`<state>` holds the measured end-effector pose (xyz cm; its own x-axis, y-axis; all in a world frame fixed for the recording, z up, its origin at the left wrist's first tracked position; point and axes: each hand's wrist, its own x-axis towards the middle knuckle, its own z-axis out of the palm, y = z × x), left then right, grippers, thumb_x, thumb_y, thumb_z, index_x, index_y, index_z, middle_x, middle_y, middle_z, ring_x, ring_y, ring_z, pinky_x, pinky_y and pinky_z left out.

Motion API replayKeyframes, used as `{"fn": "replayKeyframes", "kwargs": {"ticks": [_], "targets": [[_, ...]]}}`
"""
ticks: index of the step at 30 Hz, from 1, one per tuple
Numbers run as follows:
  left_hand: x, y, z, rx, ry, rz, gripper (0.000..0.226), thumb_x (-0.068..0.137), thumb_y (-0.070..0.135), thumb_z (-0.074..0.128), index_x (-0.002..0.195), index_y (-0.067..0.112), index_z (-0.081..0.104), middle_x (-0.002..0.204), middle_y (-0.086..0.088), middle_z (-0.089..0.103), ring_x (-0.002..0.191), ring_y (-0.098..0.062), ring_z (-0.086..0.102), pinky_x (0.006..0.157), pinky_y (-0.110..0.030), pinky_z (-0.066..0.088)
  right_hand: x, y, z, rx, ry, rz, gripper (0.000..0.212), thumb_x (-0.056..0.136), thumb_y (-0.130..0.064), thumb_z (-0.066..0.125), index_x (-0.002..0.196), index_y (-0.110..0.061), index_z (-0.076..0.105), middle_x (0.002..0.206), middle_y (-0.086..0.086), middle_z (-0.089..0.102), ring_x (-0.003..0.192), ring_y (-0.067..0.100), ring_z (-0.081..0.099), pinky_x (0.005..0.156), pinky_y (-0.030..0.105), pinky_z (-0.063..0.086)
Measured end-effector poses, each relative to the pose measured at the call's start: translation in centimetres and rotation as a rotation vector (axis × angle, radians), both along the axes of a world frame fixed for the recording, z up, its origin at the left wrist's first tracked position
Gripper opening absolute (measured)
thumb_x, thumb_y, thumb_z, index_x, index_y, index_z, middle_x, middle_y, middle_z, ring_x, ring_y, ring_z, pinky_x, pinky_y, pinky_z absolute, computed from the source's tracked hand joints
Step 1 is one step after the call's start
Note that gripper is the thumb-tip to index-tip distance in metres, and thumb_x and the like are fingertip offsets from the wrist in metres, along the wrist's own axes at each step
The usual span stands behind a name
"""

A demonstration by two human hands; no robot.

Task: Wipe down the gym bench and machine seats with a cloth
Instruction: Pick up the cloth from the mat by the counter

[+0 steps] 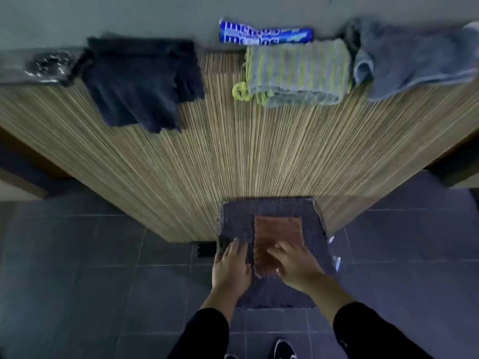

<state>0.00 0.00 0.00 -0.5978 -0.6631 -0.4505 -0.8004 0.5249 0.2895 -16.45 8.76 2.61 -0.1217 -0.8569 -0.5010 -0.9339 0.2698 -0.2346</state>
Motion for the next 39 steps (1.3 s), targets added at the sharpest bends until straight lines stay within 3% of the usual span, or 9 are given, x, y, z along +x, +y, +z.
{"fn": "replayKeyframes", "kwargs": {"ticks": [4, 7, 9, 11, 13, 19, 29, 35, 39], "targets": [[0.5, -0.4, -2.8, -0.072, 0.016, -0.034, 0.058, 0.102, 0.031, 0.033, 0.155, 0.020, 0.011, 0.163, 0.001, -0.001, 0.149, -0.016, 0.002, 0.120, -0.039, 0.004, -0.5, -0.2, -2.6, -0.043, 0.113, 0.155, 0.062, 0.089, -0.035, 0.056, 0.145, -0.026, 0.032, 0.149, 0.009, 0.028, 0.133, 0.034, 0.032, 0.104, 0.048, 0.034], [1.2, 0.3, -4.8, -0.112, 0.035, -0.064, 0.056, 0.102, 0.032, 0.026, 0.155, 0.020, 0.011, 0.163, 0.001, -0.003, 0.150, -0.017, 0.002, 0.119, -0.038, -0.001, -1.0, 0.3, -4.6, -0.110, 0.189, 0.230, 0.062, 0.065, -0.041, 0.080, 0.121, -0.023, 0.062, 0.118, 0.011, 0.059, 0.097, 0.037, 0.060, 0.072, 0.048, 0.054], [1.6, 0.5, -5.5, -0.166, 0.068, -0.061, 0.055, 0.098, 0.033, 0.027, 0.151, 0.017, 0.030, 0.160, -0.004, 0.018, 0.146, -0.022, 0.024, 0.115, -0.041, 0.012, -1.1, 0.7, -5.3, -0.231, 0.222, 0.235, 0.050, 0.063, -0.034, 0.083, 0.109, -0.021, 0.068, 0.105, 0.008, 0.062, 0.084, 0.034, 0.062, 0.059, 0.044, 0.055], [1.9, 0.9, -6.3, -0.188, 0.080, -0.045, 0.055, 0.094, 0.033, 0.031, 0.143, 0.015, 0.047, 0.152, -0.007, 0.039, 0.136, -0.025, 0.043, 0.108, -0.045, 0.027, -0.7, 1.2, -6.1, -0.386, 0.242, 0.228, 0.029, 0.074, -0.016, 0.068, 0.103, -0.017, 0.071, 0.103, 0.009, 0.057, 0.084, 0.035, 0.056, 0.056, 0.043, 0.054], [1.9, 1.3, -6.8, -0.179, 0.092, -0.031, 0.054, 0.094, 0.033, 0.031, 0.142, 0.014, 0.048, 0.150, -0.008, 0.042, 0.135, -0.025, 0.045, 0.106, -0.046, 0.032, -0.1, 1.8, -6.9, -0.481, 0.238, 0.162, 0.035, 0.077, -0.008, 0.045, 0.098, -0.015, 0.072, 0.101, 0.009, 0.053, 0.085, 0.033, 0.048, 0.056, 0.042, 0.053], [2.5, 1.4, -7.5, -0.196, 0.117, -0.055, 0.054, 0.095, 0.032, 0.031, 0.145, 0.014, 0.042, 0.153, -0.007, 0.036, 0.139, -0.024, 0.038, 0.110, -0.044, 0.027, 2.3, 2.5, -5.6, -0.412, -0.013, 0.002, 0.028, 0.090, -0.026, 0.043, 0.091, -0.010, 0.065, 0.083, 0.005, 0.062, 0.071, 0.026, 0.061, 0.047, 0.029, 0.048], [2.1, 1.8, -8.2, -0.246, 0.178, -0.015, 0.054, 0.097, 0.031, 0.029, 0.146, 0.013, 0.040, 0.155, -0.008, 0.032, 0.142, -0.025, 0.033, 0.117, -0.048, 0.024, -3.3, -2.8, -3.0, -0.255, -0.242, -0.422, 0.037, 0.097, -0.024, 0.048, 0.132, -0.011, 0.050, 0.131, 0.006, 0.056, 0.120, 0.023, 0.052, 0.095, 0.029, 0.039], [1.6, 2.2, -8.7, -0.275, 0.188, -0.005, 0.054, 0.098, 0.031, 0.027, 0.148, 0.012, 0.036, 0.156, -0.008, 0.030, 0.143, -0.023, 0.029, 0.111, -0.047, 0.016, -5.0, -3.6, -3.4, -0.194, -0.385, -0.412, 0.038, 0.091, -0.009, 0.057, 0.126, -0.023, 0.057, 0.127, -0.003, 0.059, 0.118, 0.014, 0.053, 0.091, 0.021, 0.036], [1.3, 2.1, -9.0, -0.287, 0.202, 0.004, 0.054, 0.098, 0.032, 0.027, 0.148, 0.013, 0.035, 0.157, -0.006, 0.029, 0.143, -0.020, 0.028, 0.112, -0.048, 0.016, -5.4, -3.9, -4.4, -0.175, -0.187, -0.358, 0.043, 0.087, -0.031, 0.064, 0.127, -0.019, 0.053, 0.123, 0.000, 0.051, 0.119, 0.021, 0.047, 0.098, 0.033, 0.041]]}}
